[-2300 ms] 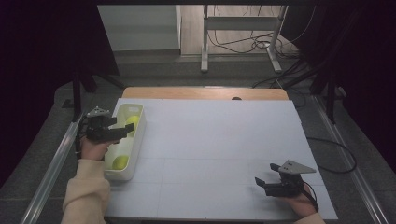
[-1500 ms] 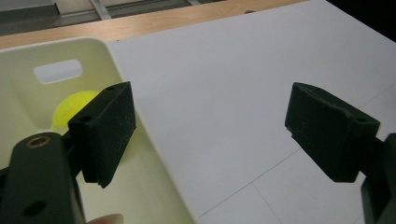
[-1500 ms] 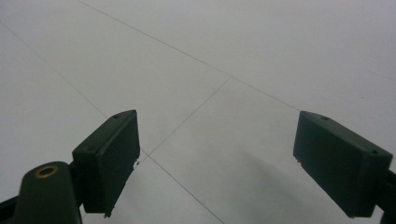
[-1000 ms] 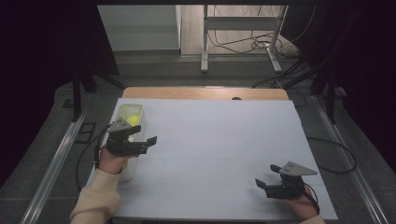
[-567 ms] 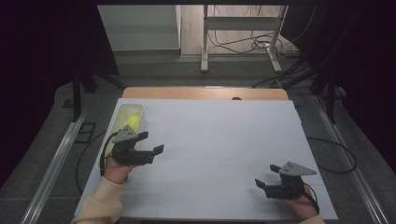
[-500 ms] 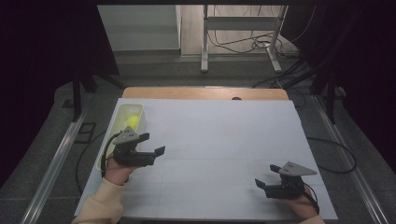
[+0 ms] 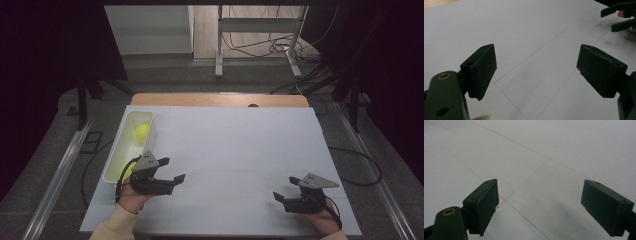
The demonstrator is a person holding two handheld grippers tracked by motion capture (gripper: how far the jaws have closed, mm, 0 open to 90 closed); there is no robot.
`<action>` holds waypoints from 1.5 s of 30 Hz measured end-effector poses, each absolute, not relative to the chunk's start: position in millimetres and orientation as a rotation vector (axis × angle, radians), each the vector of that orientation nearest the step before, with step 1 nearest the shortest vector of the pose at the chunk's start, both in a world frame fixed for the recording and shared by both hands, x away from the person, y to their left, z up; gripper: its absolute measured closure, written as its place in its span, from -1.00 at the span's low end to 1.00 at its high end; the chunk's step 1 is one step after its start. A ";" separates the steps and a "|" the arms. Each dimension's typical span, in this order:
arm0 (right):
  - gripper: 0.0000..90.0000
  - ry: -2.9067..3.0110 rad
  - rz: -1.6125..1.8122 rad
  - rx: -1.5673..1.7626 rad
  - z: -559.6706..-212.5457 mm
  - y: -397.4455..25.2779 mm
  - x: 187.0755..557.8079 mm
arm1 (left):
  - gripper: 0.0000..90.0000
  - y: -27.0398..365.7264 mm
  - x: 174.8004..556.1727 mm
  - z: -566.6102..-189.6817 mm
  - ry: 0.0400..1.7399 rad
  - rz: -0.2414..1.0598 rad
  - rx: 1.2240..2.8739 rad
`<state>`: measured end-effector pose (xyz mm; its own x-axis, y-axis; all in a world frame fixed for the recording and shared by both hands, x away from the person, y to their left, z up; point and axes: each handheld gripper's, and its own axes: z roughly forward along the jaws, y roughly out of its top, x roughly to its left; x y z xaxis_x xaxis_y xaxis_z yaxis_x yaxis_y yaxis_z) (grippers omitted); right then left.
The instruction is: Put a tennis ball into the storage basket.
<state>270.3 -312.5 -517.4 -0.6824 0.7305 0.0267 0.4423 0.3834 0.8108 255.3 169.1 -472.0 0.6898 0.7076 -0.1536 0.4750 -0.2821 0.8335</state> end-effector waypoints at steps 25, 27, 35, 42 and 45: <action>-0.67 2.325 1.214 1.010 -518.5 -311.4 268.5 | -0.62 167.1 232.4 -517.4 0.930 0.346 1.955; -0.67 2.327 1.214 1.008 -518.1 -311.3 268.2 | -0.61 168.9 233.8 -519.7 0.940 0.338 1.954; -0.67 2.332 1.214 1.001 -517.8 -310.4 267.3 | -0.60 167.6 234.4 -522.0 0.937 0.341 1.966; -0.67 2.333 1.222 0.997 -517.9 -310.5 267.4 | -0.60 167.2 235.4 -523.7 0.952 0.332 1.974; -0.67 2.336 1.219 0.994 -517.7 -310.4 267.0 | -0.60 166.9 235.7 -524.3 0.951 0.322 1.980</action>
